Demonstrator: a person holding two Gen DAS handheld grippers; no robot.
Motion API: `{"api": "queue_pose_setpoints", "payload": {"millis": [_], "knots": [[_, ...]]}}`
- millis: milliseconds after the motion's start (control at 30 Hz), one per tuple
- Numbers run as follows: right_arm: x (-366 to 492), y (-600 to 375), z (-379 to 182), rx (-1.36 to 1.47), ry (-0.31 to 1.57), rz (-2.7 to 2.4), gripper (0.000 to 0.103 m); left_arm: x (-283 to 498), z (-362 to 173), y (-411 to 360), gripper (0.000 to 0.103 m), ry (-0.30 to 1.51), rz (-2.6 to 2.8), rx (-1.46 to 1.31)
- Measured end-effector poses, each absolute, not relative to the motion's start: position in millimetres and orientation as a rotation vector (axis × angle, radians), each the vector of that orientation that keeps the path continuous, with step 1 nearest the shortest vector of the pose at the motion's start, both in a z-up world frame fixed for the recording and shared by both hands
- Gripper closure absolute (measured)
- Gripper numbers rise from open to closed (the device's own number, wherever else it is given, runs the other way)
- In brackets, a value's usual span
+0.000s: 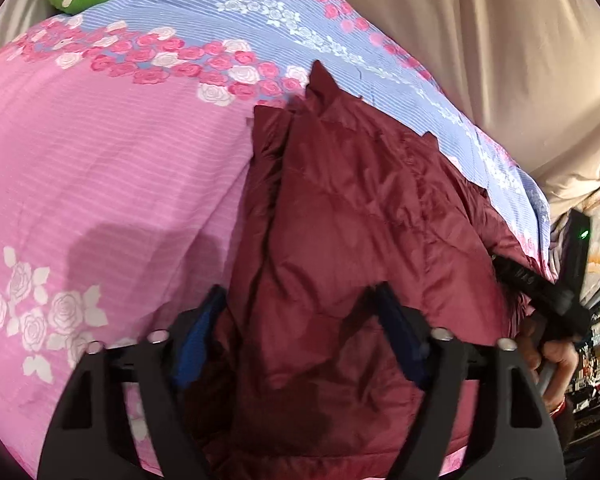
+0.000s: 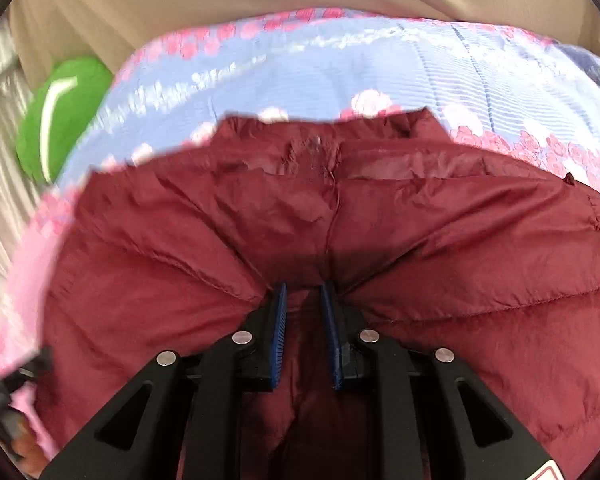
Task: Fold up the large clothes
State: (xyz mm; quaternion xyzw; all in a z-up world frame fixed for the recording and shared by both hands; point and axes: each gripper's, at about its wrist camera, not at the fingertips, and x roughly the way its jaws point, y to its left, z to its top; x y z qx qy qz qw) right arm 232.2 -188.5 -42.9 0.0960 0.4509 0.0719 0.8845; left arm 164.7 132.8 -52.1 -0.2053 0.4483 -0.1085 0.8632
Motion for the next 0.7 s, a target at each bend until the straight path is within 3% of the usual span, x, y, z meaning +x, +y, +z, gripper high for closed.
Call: {"api": "queue_pose_setpoints", "payload": {"millis": [200,300,533,700], "knots": [[259,-181,-19,0.179,0.915,0.181,0.083,163,-50,123,0.048,0.939,-0.251,-0.407],[282,-182,-41,0.193,0.984,0.153,0.093,162,-46,121,0.054,0.931,-0.265,-0.404],[290,-182,-55,0.201,0.986,0.176,0.098,165,-28,107,0.086,0.893,-0.350,-0.407],[287,-183,-50,0.208,0.991,0.159,0.098,162,1,82,0.090,0.842,-0.404,-0.358]]}}
